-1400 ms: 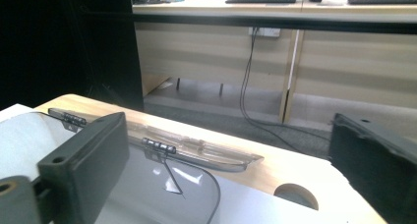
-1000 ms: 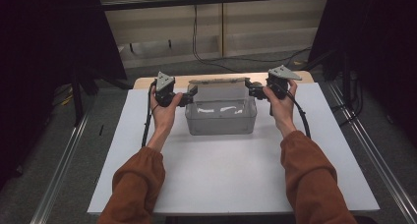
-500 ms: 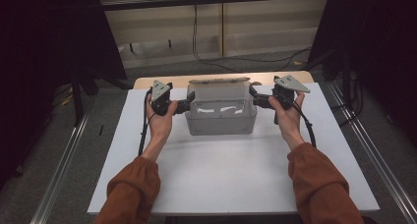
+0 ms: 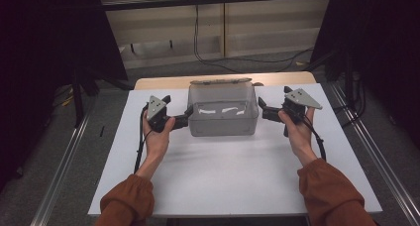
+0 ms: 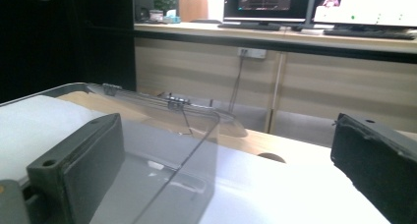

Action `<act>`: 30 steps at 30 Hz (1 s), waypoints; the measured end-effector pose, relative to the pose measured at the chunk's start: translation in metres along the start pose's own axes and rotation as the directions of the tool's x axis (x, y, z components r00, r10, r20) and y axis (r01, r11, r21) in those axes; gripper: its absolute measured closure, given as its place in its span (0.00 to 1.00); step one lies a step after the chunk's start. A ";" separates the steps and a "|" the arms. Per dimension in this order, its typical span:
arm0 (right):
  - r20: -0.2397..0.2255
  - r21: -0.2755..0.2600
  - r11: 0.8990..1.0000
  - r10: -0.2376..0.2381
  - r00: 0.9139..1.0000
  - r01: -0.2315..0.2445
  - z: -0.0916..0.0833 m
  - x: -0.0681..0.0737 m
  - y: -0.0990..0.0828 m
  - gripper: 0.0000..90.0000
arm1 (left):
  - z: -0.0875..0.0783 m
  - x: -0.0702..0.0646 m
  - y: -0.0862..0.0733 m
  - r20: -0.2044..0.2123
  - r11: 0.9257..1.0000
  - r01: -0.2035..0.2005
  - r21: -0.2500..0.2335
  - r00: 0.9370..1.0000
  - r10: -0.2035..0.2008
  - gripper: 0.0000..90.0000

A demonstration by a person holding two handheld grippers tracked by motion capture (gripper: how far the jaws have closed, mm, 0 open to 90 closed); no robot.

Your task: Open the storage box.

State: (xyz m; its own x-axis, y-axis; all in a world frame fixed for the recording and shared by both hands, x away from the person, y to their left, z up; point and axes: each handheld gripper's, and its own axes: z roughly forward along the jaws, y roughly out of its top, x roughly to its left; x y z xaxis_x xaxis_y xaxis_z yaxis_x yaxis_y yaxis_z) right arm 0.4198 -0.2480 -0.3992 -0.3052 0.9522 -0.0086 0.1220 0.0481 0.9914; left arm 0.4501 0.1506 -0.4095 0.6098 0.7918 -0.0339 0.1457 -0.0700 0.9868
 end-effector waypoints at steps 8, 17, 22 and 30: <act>0.022 -0.029 0.999 -0.016 1.000 0.017 -0.024 0.002 -0.003 0.00 | -0.020 -0.011 -0.009 -0.001 1.000 -0.006 -0.011 1.000 0.006 0.03; 0.042 0.009 1.000 -0.024 0.999 0.024 -0.049 0.002 -0.025 0.00 | -0.052 -0.018 -0.022 -0.020 1.000 0.024 -0.015 0.999 -0.025 0.03; 0.040 0.015 0.999 -0.034 0.999 0.034 -0.064 0.005 -0.033 0.00 | -0.069 -0.022 -0.024 -0.026 0.999 0.029 -0.034 0.999 -0.030 0.03; 0.042 -0.023 0.999 -0.041 0.998 0.042 -0.092 0.007 -0.038 0.00 | -0.093 -0.031 -0.028 -0.055 0.999 0.020 -0.027 0.998 -0.022 0.03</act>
State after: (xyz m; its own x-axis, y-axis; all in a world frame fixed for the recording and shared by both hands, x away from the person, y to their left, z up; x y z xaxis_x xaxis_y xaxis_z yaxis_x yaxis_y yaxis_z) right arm 0.3263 -0.2711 -0.4251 -0.2697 0.9614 -0.0549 0.0874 0.0812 0.9929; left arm 0.3545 0.1842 -0.4217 0.5628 0.8253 -0.0465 0.1371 -0.0378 0.9898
